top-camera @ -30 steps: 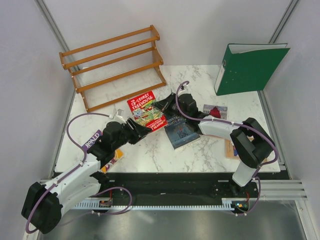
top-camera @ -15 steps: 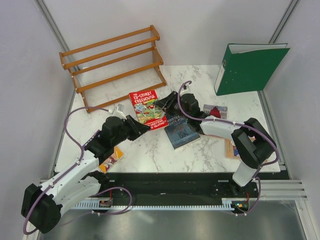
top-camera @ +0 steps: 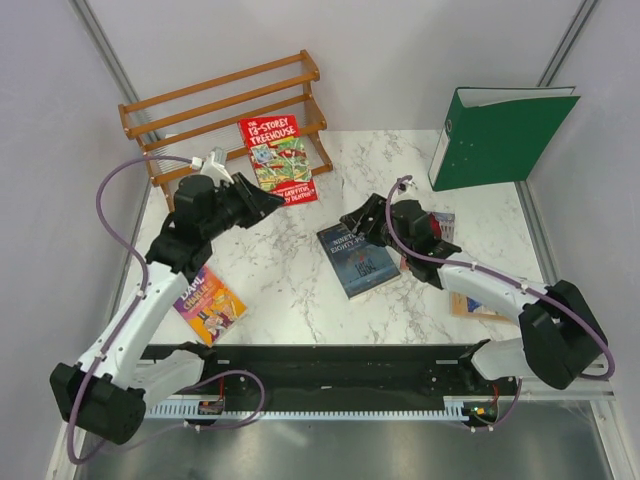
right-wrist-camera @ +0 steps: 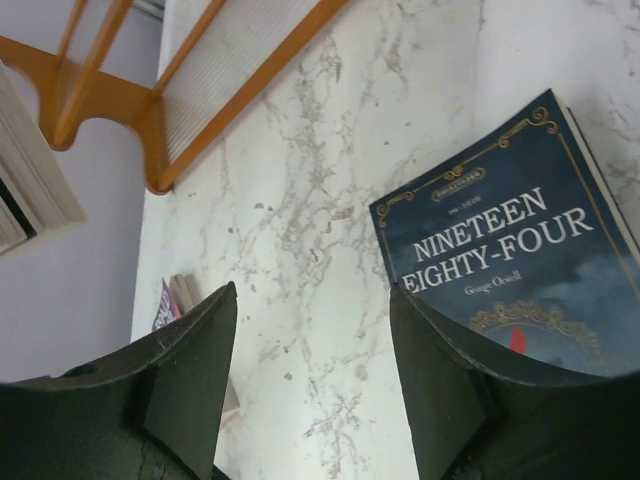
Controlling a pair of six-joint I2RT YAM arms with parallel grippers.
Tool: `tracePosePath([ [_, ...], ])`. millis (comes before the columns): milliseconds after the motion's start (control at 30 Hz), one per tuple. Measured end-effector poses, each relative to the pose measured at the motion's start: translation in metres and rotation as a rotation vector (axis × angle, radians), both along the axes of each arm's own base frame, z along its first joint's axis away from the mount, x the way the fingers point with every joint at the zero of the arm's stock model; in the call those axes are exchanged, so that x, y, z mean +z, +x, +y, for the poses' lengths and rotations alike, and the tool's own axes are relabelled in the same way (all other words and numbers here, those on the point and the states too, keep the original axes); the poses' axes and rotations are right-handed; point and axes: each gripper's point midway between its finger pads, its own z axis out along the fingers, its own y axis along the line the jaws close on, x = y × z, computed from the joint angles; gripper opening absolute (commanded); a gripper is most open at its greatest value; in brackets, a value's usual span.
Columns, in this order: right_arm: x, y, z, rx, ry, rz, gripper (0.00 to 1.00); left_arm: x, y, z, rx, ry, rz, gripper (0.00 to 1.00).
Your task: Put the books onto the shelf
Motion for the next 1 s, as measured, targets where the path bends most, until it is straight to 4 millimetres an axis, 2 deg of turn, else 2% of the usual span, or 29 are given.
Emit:
tracePosePath([
  [100, -0.014, 0.001, -0.005, -0.007, -0.031, 0.030, 0.68, -0.006, 0.016, 0.009, -0.027, -0.041, 0.021, 0.02],
  [200, -0.029, 0.000, -0.003, 0.004, -0.050, 0.063, 0.68, -0.028, 0.031, 0.010, -0.074, -0.093, 0.046, 0.02],
  [300, -0.047, -0.001, 0.000, 0.022, -0.070, 0.104, 0.68, -0.045, 0.034, 0.001, -0.140, -0.122, 0.074, 0.02],
  [400, -0.059, -0.002, 0.001, 0.031, -0.083, 0.132, 0.67, -0.044, 0.040, -0.009, -0.192, -0.167, 0.058, 0.02],
  [500, -0.065, -0.004, 0.004, 0.045, -0.084, 0.145, 0.67, -0.037, 0.053, -0.017, -0.222, -0.227, 0.021, 0.02],
  [600, -0.069, -0.005, 0.005, 0.052, -0.087, 0.156, 0.67, -0.039, 0.066, -0.023, -0.238, -0.291, 0.017, 0.02],
  [733, -0.073, -0.006, 0.006, 0.063, -0.088, 0.167, 0.67, -0.057, 0.087, -0.032, -0.249, -0.386, 0.061, 0.02],
  [900, -0.075, -0.004, 0.004, 0.059, -0.088, 0.171, 0.67, -0.084, 0.102, -0.035, -0.233, -0.451, 0.147, 0.02],
  [1000, -0.080, -0.003, 0.003, 0.055, -0.094, 0.182, 0.67, -0.084, 0.110, -0.036, -0.227, -0.457, 0.155, 0.02],
])
